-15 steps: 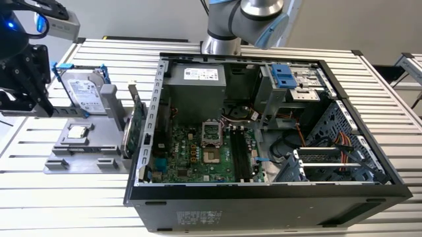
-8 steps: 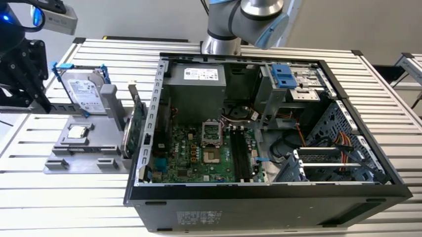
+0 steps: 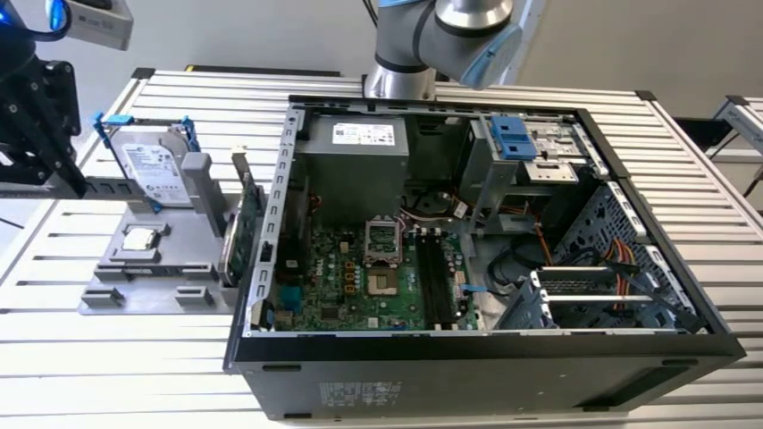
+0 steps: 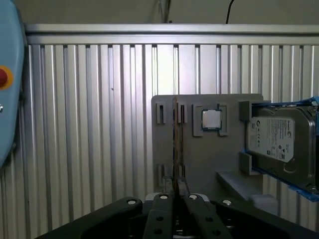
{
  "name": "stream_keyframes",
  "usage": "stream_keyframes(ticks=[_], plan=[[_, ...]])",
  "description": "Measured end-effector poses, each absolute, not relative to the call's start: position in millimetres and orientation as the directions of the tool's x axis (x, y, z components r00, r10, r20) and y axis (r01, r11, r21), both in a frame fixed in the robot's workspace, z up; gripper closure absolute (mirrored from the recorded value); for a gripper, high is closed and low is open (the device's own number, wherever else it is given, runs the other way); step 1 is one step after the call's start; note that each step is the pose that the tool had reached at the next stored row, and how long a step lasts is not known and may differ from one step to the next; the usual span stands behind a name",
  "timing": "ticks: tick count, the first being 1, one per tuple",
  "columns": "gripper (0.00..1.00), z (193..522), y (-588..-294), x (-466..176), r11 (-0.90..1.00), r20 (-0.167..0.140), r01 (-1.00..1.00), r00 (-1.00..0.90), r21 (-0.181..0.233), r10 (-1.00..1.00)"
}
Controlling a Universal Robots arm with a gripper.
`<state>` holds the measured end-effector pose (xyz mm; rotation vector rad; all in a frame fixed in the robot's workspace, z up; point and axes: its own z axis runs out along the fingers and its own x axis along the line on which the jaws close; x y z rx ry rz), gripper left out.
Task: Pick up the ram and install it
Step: 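Pick up the ram and move it above insertion slot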
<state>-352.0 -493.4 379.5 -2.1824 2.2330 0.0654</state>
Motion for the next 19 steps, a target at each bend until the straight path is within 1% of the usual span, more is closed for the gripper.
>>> stream_keyframes(ticks=[19], plan=[[1.0, 382.0, -492.6, -346.0, 0.01, -0.043, -1.0, -0.01, 0.013, -0.999]])
